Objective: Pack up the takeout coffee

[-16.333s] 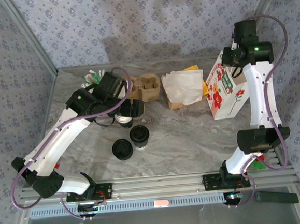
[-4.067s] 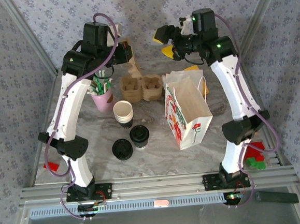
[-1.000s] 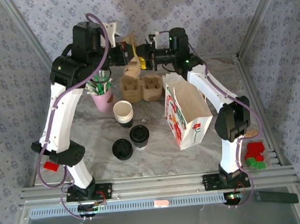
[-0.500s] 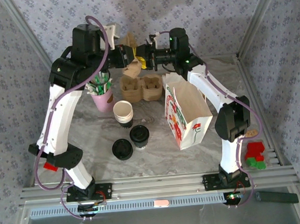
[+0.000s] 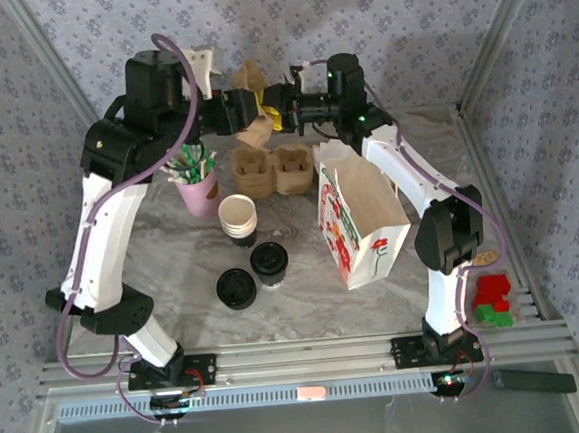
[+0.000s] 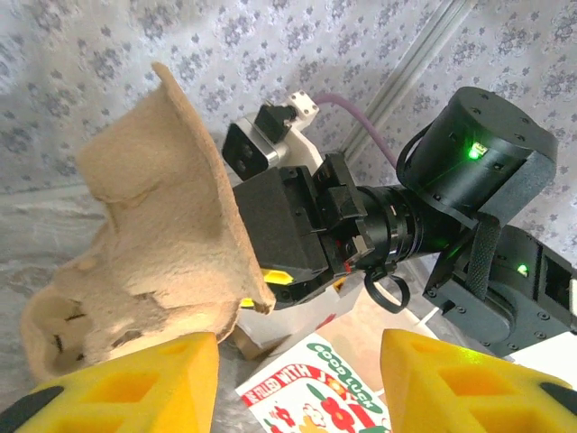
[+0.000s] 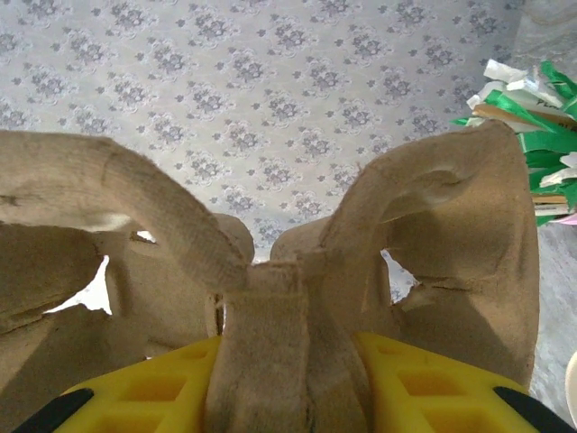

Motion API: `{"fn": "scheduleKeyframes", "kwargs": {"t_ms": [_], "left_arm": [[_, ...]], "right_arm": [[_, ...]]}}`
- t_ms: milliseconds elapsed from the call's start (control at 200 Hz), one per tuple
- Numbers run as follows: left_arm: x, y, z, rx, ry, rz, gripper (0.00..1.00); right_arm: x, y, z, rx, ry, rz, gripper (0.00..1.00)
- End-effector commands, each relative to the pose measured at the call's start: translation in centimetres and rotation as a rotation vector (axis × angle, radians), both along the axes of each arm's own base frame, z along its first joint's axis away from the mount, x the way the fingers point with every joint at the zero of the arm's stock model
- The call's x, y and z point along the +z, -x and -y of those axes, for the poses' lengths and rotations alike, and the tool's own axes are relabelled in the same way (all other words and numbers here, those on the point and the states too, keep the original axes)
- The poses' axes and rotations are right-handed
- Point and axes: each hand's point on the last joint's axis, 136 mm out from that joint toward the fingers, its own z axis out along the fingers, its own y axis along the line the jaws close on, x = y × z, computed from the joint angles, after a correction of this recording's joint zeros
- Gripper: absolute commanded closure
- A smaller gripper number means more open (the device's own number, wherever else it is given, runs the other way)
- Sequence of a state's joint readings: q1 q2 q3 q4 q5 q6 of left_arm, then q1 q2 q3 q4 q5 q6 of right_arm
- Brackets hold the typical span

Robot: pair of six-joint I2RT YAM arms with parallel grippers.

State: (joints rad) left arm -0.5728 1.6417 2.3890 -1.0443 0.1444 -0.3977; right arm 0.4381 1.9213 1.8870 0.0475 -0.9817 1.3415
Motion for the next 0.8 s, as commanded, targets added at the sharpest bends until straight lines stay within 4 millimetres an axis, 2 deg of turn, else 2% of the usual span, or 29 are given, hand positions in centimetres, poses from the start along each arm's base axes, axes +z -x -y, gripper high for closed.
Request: {"fn": "scheduleKeyframes", "kwargs": {"t_ms": [0, 255, 375, 475, 610, 795], "left_arm": [[4.2, 2.2, -2.3, 0.038, 0.027, 0.14, 0.48], [8.6, 5.7, -6.0, 0.099, 0.069, 0.309, 0.47], [9.1, 6.7, -7.0, 0.115, 0.084, 0.352, 0.46], [8.0, 6.5, -6.8, 0.11, 0.073, 0.333, 0.45], [5.2, 5.2, -5.7, 0.097, 0.051, 0.273, 0.45], [1.1, 2.2, -2.6, 0.051, 0.043, 0.161, 0.44]], "right_arm": [[4.1, 1.1, 1.2, -0.031, -0.009, 0.094, 0.61], [6.9, 2.3, 3.5, -0.105, 0.055, 0.16, 0.61], [8.3, 3.3, 5.4, -0.171, 0.094, 0.188, 0.61], [9.7, 4.7, 7.5, -0.238, 0.132, 0.214, 0.61], [11.1, 7.4, 10.8, -0.335, 0.184, 0.239, 0.61], [10.6, 11.6, 15.8, -0.472, 0.26, 0.23, 0.6]]}}
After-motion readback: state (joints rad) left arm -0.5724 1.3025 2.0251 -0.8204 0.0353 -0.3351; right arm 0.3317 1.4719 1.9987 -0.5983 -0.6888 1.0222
